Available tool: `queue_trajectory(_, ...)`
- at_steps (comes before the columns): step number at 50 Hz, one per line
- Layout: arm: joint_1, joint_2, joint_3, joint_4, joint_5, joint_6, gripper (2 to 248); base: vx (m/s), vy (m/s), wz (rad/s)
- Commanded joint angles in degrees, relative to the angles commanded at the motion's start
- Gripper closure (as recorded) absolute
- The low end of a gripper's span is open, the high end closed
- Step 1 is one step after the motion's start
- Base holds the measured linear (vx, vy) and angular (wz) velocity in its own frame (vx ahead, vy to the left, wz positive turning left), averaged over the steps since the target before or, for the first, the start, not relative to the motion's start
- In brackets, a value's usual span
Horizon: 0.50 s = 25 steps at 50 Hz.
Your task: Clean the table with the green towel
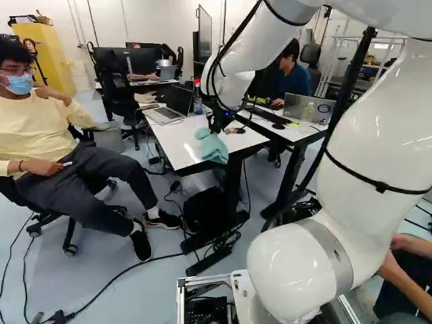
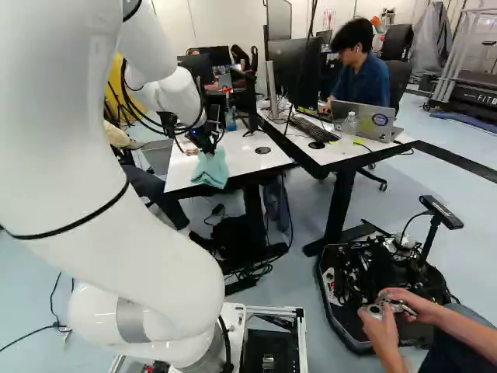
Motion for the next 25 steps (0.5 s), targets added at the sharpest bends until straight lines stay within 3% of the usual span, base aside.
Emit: queue_trajectory(25, -1.2, -0.3, -0.3, -0.71, 0.0, 0.0, 222, 0.0, 0.0, 0.0)
